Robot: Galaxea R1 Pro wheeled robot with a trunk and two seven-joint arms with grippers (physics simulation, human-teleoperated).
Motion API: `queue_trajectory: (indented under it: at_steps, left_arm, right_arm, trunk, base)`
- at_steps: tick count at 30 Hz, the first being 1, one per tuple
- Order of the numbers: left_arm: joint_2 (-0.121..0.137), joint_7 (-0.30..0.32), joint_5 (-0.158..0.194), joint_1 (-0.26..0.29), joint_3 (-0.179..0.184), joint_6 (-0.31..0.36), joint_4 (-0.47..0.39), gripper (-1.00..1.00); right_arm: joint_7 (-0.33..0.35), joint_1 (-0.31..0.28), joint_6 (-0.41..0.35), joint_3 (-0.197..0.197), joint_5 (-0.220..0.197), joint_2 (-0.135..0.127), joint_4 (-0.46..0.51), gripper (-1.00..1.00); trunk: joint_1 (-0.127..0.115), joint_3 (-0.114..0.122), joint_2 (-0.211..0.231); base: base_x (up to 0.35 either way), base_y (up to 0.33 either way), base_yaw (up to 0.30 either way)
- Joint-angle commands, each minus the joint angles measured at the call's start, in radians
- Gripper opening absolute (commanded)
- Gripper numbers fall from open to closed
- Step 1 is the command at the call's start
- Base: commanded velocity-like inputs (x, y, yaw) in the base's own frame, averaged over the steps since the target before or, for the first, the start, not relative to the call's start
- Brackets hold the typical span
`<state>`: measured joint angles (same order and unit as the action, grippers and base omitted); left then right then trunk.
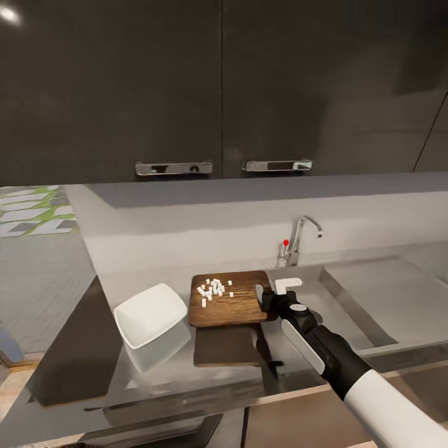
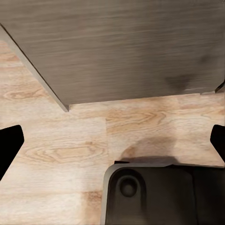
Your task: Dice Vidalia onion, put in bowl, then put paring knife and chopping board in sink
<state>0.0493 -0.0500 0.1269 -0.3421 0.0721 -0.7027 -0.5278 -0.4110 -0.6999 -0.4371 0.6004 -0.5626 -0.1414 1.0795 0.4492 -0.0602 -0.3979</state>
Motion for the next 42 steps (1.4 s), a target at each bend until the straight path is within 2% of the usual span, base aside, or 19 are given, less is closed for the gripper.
queue_trajectory:
  at_steps: [1,20,27,35,42]
  left_arm:
    - [0.001,-0.005,0.008,0.000,0.008,-0.001,-0.001,1.00]
    - [0.001,-0.005,0.008,0.000,0.008,-0.001,-0.001,1.00]
    - [0.001,-0.005,0.008,0.000,0.008,-0.001,-0.001,1.00]
    - [0.001,-0.005,0.008,0.000,0.008,-0.001,-0.001,1.00]
    - [0.003,-0.002,0.007,0.000,0.008,-0.025,-0.023,1.00]
  right_arm:
    - [-0.009,-0.001,-0.002,0.004,-0.010,-0.001,0.002,-1.00]
    - [-0.010,-0.001,-0.004,0.004,-0.010,0.001,-0.006,-1.00]
    - [-0.017,-0.001,-0.009,0.004,-0.008,0.015,-0.006,-1.00]
    - [-0.021,-0.001,-0.033,0.004,-0.007,0.016,-0.006,-1.00]
    - [-0.023,-0.001,-0.047,0.003,-0.008,0.055,-0.012,-1.00]
  trunk:
    - [0.001,0.000,-0.002]
    - [0.001,0.030,-0.002]
    - [0.001,0.041,-0.002]
    - [0.001,0.043,-0.002]
    - [0.001,0.043,-0.002]
  base:
    - [0.000,0.000,0.131]
    - [0.000,0.000,0.112]
    - [0.000,0.056,0.102]
    - [0.000,0.035,0.015]
    - [0.000,0.000,0.000]
